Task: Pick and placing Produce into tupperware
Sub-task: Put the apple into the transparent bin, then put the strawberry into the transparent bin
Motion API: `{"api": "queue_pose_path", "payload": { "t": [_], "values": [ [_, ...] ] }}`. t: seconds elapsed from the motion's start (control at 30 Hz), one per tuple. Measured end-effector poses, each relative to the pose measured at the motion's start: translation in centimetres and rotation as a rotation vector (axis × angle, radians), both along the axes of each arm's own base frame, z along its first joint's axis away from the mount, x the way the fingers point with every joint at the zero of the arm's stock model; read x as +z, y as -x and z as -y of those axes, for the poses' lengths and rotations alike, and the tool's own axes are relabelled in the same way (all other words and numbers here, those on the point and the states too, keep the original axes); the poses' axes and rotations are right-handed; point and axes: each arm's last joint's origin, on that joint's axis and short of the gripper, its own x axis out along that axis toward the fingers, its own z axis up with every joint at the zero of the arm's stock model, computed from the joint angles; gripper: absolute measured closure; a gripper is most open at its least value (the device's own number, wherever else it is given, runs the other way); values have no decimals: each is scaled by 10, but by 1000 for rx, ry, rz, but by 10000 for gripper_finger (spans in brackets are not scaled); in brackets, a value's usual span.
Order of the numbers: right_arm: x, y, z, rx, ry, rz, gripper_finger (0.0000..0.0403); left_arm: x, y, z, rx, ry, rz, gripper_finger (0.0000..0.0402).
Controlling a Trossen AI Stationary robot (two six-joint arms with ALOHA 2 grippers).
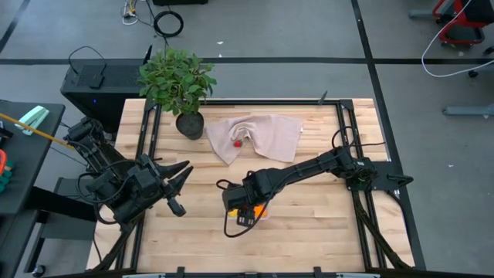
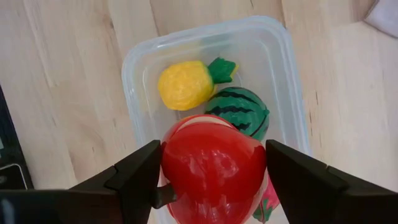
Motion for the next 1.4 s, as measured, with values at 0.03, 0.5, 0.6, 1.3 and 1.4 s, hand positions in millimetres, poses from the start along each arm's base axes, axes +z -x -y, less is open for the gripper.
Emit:
{"api": "queue_pose_path", "payload": {
  "t": [0.03, 0.5, 0.6, 1.3, 1.4],
  "values": [
    [0, 0, 0, -6, -2, 0, 121, 0, 0, 0, 0, 0, 0, 319],
    [0, 0, 0, -12, -6, -3, 51, 0, 0, 0, 0, 0, 0, 316],
    [0, 0, 0, -12, -6, -3, 42, 0, 0, 0, 0, 0, 0, 316],
    [9, 19, 6, 37, -102, -165, 317, 0, -1, -1, 4, 0, 0, 314],
    [10, 19, 5, 56, -121, -169, 388, 0, -1, -1, 6, -1, -1, 311]
  ]
}}
